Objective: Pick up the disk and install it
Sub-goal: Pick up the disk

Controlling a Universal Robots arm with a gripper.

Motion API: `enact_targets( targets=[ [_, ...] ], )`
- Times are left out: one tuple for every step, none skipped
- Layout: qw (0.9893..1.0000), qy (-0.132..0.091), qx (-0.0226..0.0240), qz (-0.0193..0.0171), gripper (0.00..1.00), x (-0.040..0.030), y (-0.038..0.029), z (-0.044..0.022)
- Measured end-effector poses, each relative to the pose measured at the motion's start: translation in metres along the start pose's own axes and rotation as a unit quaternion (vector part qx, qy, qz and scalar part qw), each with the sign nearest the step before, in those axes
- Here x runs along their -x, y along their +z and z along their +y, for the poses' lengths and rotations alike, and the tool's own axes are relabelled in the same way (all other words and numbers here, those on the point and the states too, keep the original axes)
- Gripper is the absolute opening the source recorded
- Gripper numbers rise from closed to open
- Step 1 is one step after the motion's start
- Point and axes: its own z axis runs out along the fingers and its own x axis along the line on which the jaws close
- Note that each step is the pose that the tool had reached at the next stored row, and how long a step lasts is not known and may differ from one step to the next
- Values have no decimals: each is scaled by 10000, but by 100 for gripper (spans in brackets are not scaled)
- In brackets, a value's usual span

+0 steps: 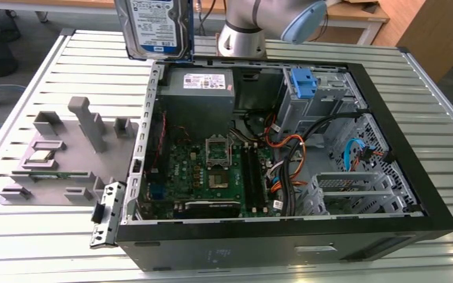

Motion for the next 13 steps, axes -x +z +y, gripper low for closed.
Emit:
enact_targets(
  targets=[
    [10000,0,0,0,35,0,1,-2],
    [10000,1,-1,-1,35,1,2,-3],
    [10000,1,0,0,35,1,1,-4],
    [10000,0,0,0,35,-6,3,-7],
    [10000,0,0,0,35,-7,3,-8],
    [10000,0,0,0,35,-7,3,-7],
    [10000,0,0,0,35,-7,3,-7],
    [10000,0,0,0,35,-8,3,-8],
    [10000,0,0,0,35,-8,3,-8],
    [10000,0,0,0,35,-8,3,-8],
    [10000,0,0,2,35,-10,3,-8],
    [10000,0,-1,5,35,-14,3,-8],
    [10000,0,-1,9,35,-18,2,-8]
  ],
)
